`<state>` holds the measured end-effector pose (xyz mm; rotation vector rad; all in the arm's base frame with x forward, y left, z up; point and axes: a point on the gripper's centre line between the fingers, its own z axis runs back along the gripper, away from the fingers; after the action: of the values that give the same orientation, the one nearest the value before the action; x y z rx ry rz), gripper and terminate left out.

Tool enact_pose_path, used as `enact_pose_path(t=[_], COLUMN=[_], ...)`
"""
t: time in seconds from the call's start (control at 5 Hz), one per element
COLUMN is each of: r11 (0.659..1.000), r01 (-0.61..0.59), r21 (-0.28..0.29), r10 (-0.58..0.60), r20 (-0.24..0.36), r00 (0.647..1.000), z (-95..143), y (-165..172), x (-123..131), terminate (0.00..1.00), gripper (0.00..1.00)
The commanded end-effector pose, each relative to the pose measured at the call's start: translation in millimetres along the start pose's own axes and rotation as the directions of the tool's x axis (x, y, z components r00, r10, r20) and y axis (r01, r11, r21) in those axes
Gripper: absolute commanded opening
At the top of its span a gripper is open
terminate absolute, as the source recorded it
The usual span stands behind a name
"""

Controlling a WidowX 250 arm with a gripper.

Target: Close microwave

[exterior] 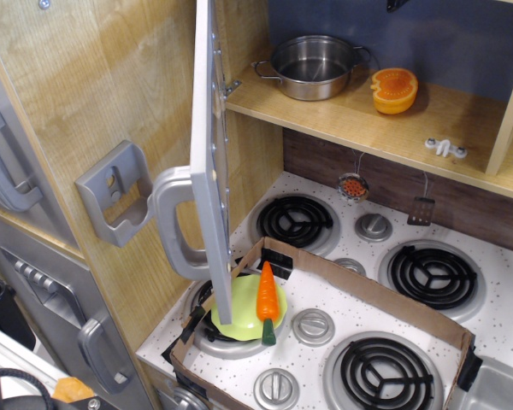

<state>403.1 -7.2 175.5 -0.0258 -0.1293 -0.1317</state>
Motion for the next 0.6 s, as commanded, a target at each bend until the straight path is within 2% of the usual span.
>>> enact_pose_path(t=[0.0, 0.2, 0.4], r11=[1.0, 0.998, 0.996], r01=[0.0, 0.063, 0.08], r21=[0.0, 0.006, 0.049], r10=[0.0, -0.062, -0.079], r20=[0.0, -0.024, -0.037], r00=[1.0, 0.998, 0.996], z=[0.0, 25.0, 43.2], y=[0.0, 2.2, 6.2], x=[0.0, -9.3, -28.3], terminate=[0.0, 0.0, 0.0], gripper=[1.0, 1.0, 1.0])
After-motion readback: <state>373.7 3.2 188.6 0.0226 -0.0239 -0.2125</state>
